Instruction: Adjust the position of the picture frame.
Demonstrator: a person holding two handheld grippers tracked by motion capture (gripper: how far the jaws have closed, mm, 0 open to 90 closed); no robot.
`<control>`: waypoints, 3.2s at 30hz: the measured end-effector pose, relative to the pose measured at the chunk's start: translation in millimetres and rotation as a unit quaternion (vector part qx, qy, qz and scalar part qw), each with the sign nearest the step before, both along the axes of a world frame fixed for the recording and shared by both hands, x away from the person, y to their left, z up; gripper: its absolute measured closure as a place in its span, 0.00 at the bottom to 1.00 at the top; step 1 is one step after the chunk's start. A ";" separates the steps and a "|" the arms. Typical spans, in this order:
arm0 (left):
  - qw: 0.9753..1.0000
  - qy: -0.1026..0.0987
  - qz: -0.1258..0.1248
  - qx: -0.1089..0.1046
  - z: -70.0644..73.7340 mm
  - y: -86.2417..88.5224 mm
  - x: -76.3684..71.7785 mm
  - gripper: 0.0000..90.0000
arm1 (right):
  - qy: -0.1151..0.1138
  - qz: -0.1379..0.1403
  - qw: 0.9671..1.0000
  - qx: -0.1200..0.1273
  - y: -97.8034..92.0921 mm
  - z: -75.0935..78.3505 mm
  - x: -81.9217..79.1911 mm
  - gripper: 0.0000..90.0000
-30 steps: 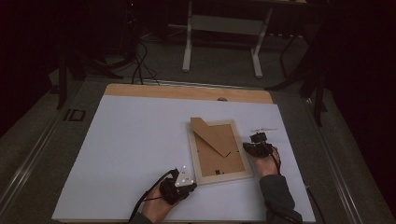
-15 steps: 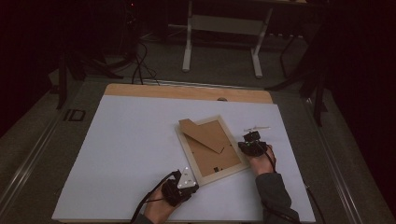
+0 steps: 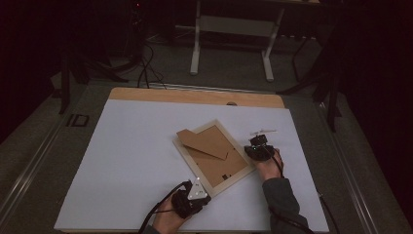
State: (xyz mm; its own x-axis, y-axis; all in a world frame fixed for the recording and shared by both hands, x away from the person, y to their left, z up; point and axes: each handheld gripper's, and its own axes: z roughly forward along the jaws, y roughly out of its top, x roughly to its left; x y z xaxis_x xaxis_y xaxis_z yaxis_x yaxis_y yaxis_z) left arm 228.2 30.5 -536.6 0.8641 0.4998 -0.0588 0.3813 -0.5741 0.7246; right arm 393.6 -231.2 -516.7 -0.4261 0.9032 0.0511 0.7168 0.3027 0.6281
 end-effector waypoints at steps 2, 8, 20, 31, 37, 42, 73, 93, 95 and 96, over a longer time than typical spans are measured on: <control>1.000 0.000 -0.005 0.001 0.0 -1.0 -0.7 1.00 | -0.002 0.002 1.000 0.001 1.5 0.0 0.5 1.00; 1.000 0.000 -0.010 -0.003 -0.4 -5.0 -3.2 1.00 | -0.002 0.013 1.000 0.015 5.2 0.4 4.8 1.00; 1.000 -0.007 -0.009 -0.009 11.4 2.8 -4.8 1.00 | -0.016 0.035 0.999 0.021 4.4 8.6 2.0 1.00; 0.998 -0.026 0.035 -0.042 40.8 36.4 13.0 1.00 | -0.037 0.060 0.997 0.021 14.6 28.8 -7.3 0.99; 0.995 -0.039 0.067 -0.059 61.0 56.2 32.5 1.00 | -0.041 0.074 0.996 0.018 15.0 36.9 -15.8 0.98; 0.991 -0.042 0.101 -0.074 70.4 74.3 47.7 1.00 | -0.043 0.081 0.996 0.015 10.2 43.0 -23.4 0.98; 0.972 -0.039 0.216 -0.081 65.7 141.3 132.9 1.00 | -0.066 0.089 0.994 0.021 -13.6 35.9 -80.0 1.00; 0.977 -0.005 0.205 -0.065 36.2 132.5 159.5 1.00 | -0.039 0.088 0.995 0.027 -17.8 8.3 -96.7 1.00; 0.978 -0.003 0.202 -0.058 33.3 130.5 161.2 1.00 | -0.037 0.090 0.995 0.027 -16.3 6.8 -98.5 1.00; 0.978 -0.001 0.201 -0.054 32.1 129.7 161.8 1.00 | -0.036 0.092 0.995 0.026 -15.2 6.1 -99.4 1.00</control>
State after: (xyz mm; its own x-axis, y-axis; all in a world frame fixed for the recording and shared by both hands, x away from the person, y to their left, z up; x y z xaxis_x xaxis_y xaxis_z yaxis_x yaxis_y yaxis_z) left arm 390.0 160.2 -504.6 0.5986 0.7908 -0.1281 0.5586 -0.2973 0.7743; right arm 294.1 -246.5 -510.5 -0.5884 0.8063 0.0595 0.6044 0.3898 0.6948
